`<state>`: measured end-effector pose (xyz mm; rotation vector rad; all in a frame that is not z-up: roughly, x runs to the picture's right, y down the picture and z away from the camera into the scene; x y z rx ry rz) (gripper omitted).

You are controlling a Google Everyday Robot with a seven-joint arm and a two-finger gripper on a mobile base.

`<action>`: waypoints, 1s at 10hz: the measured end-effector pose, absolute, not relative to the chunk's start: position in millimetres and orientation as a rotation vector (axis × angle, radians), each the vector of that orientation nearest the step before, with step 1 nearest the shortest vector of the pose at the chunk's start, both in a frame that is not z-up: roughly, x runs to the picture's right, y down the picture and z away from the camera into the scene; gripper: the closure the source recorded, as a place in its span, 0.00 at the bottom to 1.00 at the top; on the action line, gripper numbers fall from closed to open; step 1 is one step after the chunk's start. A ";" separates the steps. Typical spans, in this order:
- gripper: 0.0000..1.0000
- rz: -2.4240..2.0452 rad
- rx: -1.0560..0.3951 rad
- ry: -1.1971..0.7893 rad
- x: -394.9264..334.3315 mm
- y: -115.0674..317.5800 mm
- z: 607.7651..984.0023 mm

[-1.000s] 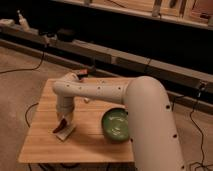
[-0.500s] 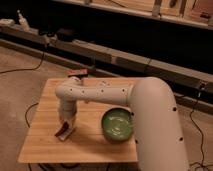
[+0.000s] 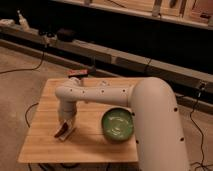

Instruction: Place the pepper on the white sponge

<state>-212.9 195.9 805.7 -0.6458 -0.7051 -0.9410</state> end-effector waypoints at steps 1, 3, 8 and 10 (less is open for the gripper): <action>0.34 -0.941 -0.647 -0.711 -212.9 195.8 805.2; 0.21 -0.944 -0.644 -0.718 -213.2 194.5 804.6; 0.20 -0.954 -0.646 -0.721 -213.4 193.4 804.6; 0.20 -0.963 -0.640 -0.709 -211.6 188.9 804.3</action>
